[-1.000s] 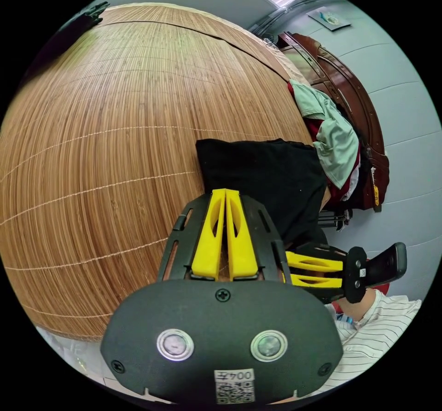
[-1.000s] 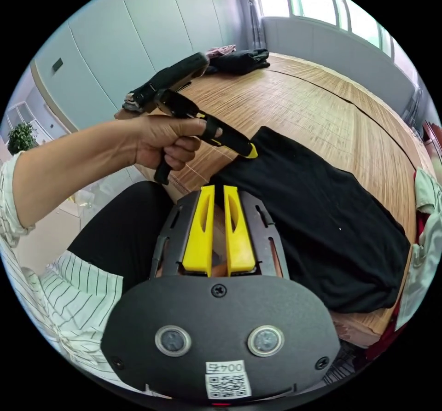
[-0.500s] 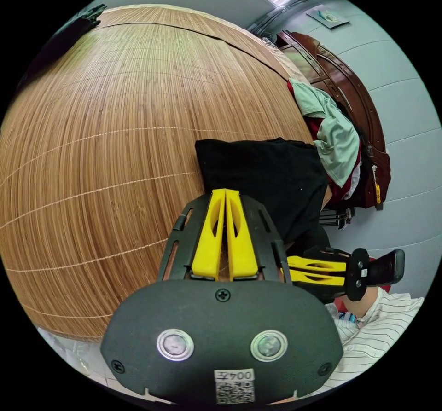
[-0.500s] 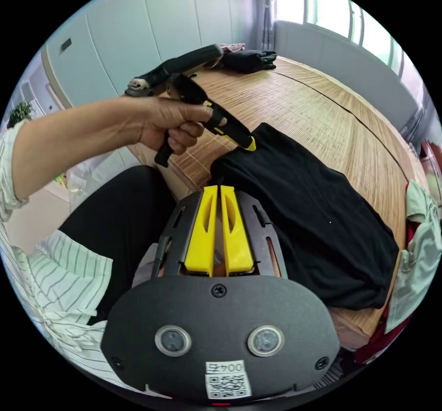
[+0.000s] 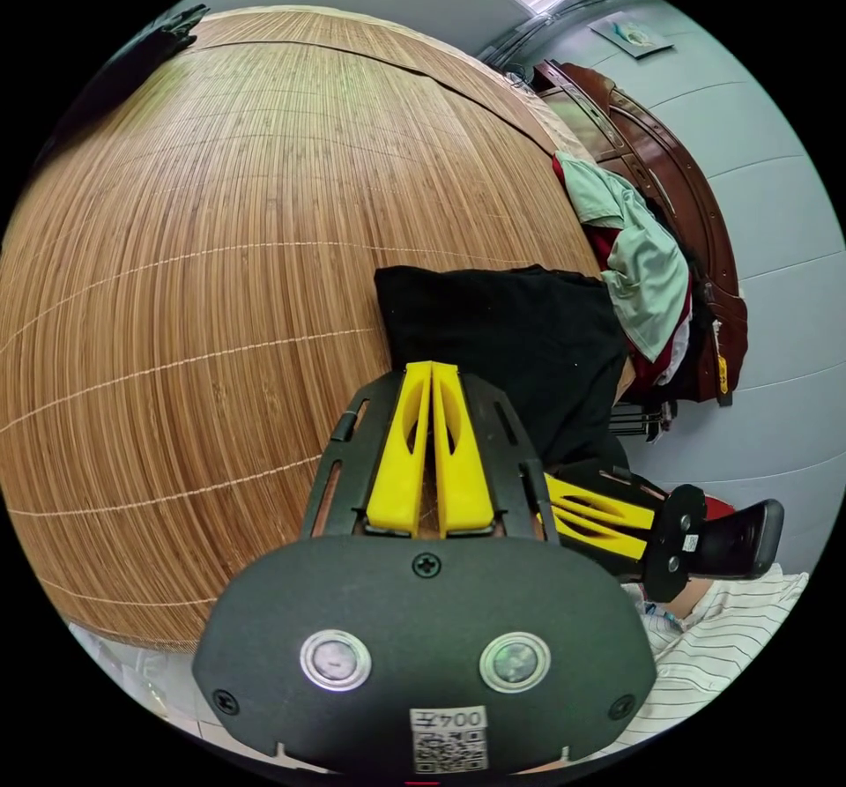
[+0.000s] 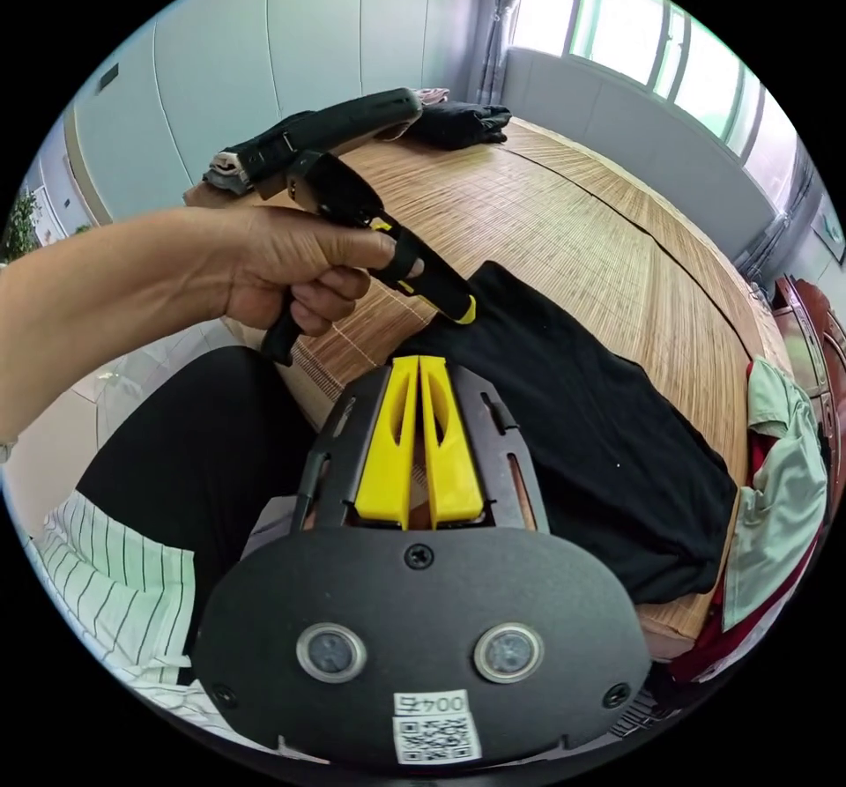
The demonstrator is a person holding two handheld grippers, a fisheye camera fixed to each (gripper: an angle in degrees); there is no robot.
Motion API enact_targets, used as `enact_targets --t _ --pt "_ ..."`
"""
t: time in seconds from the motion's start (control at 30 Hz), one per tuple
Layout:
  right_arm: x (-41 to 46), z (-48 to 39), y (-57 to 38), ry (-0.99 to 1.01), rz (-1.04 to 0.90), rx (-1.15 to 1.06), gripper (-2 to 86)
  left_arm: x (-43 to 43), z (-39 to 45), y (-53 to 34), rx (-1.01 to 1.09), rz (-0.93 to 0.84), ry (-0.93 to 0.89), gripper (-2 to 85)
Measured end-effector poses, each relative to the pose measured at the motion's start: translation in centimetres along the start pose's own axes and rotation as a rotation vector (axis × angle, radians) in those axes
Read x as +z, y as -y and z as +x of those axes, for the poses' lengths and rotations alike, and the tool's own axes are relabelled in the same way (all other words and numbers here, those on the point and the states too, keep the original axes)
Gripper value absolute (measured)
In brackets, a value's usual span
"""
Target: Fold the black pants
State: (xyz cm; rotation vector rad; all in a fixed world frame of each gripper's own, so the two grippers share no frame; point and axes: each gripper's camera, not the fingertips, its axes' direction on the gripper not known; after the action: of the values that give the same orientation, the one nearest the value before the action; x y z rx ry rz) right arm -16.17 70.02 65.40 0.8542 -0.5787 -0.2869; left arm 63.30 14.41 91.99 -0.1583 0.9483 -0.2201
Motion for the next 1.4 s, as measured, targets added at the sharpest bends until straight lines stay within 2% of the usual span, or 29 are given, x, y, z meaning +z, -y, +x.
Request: enact_targets --t 0.17,0.37,0.53,0.73,0.9,1.1,1.23,1.4 --pt "1.3 -0.7 0.6 0.016 -0.048 -0.049 4.2 0.0 -0.2 0.0 -0.007 0.002 -0.012 0.6" --pt "2.8 -1.6 1.7 0.008 -0.073 -0.076 4.9 -0.1 0.1 0.0 -0.005 0.006 0.006 0.6" --pt "2.6 -1.5 1.7 0.016 -0.065 -0.079 1.3 -0.1 0.3 0.0 0.001 0.006 0.017 0.7" --pt "-2.0 -2.6 -2.4 0.032 -0.023 -0.16 -0.6 -0.2 0.4 0.2 0.014 -0.003 0.03 0.7" --pt "-3.7 -1.6 -4.5 0.061 -0.009 -0.11 -0.3 -0.4 0.2 0.2 0.008 0.0 0.026 0.7" --pt "-1.5 -2.4 -1.7 0.056 -0.012 -0.049 4.4 -0.5 0.3 0.1 0.007 0.001 0.036 0.7" --pt "1.1 -3.8 -0.4 -0.042 -0.052 -0.067 3.4 -0.6 0.1 0.0 0.004 0.005 0.033 0.7" --pt "-3.0 -4.6 -2.2 -0.03 0.07 -0.127 1.4 -0.8 -0.2 0.0 0.012 -0.004 0.026 0.7"
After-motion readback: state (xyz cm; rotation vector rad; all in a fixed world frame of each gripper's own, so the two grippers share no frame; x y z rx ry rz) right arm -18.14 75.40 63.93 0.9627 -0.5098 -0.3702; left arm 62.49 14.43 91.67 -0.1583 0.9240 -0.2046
